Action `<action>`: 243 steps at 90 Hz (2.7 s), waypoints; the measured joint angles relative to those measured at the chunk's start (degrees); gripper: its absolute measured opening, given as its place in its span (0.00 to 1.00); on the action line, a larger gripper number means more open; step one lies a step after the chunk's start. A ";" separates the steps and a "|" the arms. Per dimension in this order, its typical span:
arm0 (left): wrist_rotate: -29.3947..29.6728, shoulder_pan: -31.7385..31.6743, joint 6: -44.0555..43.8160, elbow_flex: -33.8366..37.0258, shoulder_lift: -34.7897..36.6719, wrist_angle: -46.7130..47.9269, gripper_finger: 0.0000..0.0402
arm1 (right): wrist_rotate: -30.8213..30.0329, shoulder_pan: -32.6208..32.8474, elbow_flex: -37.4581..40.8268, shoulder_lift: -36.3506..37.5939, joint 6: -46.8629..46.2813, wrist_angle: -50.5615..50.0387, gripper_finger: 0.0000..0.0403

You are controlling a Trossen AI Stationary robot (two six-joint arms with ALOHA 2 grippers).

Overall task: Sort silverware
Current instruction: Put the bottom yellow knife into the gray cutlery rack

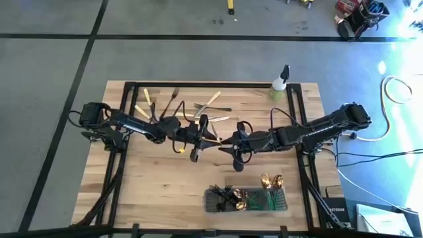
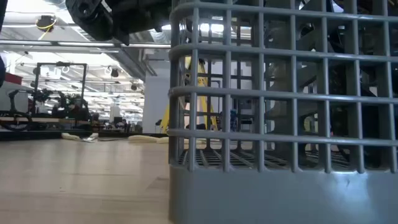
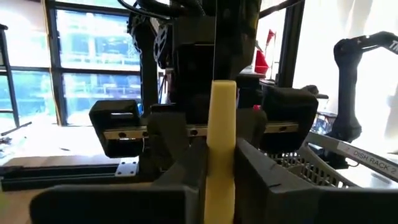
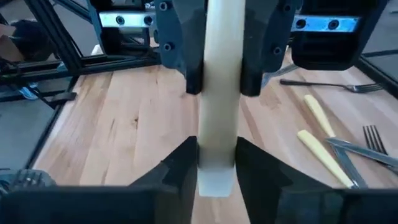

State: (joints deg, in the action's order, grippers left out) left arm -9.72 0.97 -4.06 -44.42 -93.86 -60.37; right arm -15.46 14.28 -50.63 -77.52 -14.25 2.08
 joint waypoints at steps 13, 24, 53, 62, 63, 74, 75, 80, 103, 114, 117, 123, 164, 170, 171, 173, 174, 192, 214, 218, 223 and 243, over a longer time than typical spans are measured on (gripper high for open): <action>-0.02 0.41 -1.24 0.00 0.00 -1.12 0.09 | 0.24 0.00 -0.02 0.39 0.64 -0.01 0.34; 0.28 1.01 -1.79 0.00 0.02 -2.63 0.09 | 0.33 0.48 -0.02 2.30 -0.29 -1.77 0.40; 2.94 4.43 -3.02 0.02 0.02 -1.40 0.09 | -1.97 3.92 -0.04 9.13 -6.04 -12.37 0.48; 6.03 6.87 -3.43 0.02 0.09 -1.16 0.09 | -2.49 5.44 -0.04 10.53 -8.43 -15.76 0.49; 6.45 7.24 -3.43 0.02 0.09 -1.06 0.09 | -2.65 5.59 -0.04 10.66 -8.69 -16.01 0.49; 10.38 11.84 -1.57 0.02 0.09 -0.73 0.09 | -4.03 7.51 -0.04 11.51 -10.38 -17.21 0.49; 10.68 12.29 -1.25 0.02 0.09 -0.77 0.09 | -4.20 7.70 -0.04 11.52 -10.54 -17.16 0.49; 12.21 14.70 0.02 0.02 0.09 -1.11 0.09 | -4.73 8.70 -0.04 11.52 -11.05 -17.20 0.49; 17.27 25.94 4.46 0.02 0.11 -2.15 0.09 | -5.06 12.57 -0.04 11.50 -14.19 -17.12 0.49; 17.36 29.11 4.72 0.02 0.11 -2.11 0.09 | -5.55 13.66 -0.04 11.50 -15.33 -17.04 0.49; 17.38 29.63 4.55 0.02 -0.01 -2.15 0.09 | -6.08 13.98 -0.04 11.49 -15.42 -16.98 0.49; 17.58 30.24 4.14 -0.47 -1.24 -2.45 0.09 | -7.16 14.55 -0.04 11.47 -15.48 -16.85 0.49; 19.56 30.43 6.49 -7.06 -9.16 -2.15 0.09 | -3.98 18.85 -6.81 12.37 -33.06 -55.10 0.49; 19.58 30.15 6.28 -7.06 -9.16 -1.96 0.09 | -1.27 18.80 -10.10 12.35 -35.11 -60.83 0.49; 19.59 30.10 6.16 -7.06 -9.16 -1.94 0.09 | -0.63 18.80 -10.62 12.24 -35.51 -61.86 0.49; 19.61 30.03 5.97 -7.06 -9.16 -1.82 0.09 | 0.71 18.80 -11.78 11.94 -36.45 -64.22 0.49; 19.60 30.03 5.89 -7.06 -9.16 -1.75 0.09 | 1.44 18.79 -12.34 11.81 -36.86 -65.58 0.49; 19.66 30.03 6.78 -7.08 -9.16 -1.08 0.09 | 14.84 19.48 -18.18 7.81 -42.60 -86.52 0.49; 19.63 30.12 8.20 -7.08 -9.16 -1.03 0.09 | 27.97 26.66 -18.18 3.30 -45.42 -86.01 0.49; 19.62 30.12 8.38 -7.08 -9.16 -1.69 0.09 | 28.08 28.87 -18.18 2.81 -46.86 -85.74 0.49; 19.48 30.12 8.61 -7.08 -9.15 -2.42 0.09 | 28.26 31.87 -18.18 2.24 -49.40 -84.69 0.49; 19.33 30.02 8.81 -6.56 -8.85 -2.02 0.09 | 23.82 41.41 -18.18 -0.49 -56.52 -72.18 0.49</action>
State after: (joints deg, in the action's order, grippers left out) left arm 9.61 31.00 4.75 -50.98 -102.72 -62.39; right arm 8.36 55.69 -68.82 -78.01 -70.77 -70.10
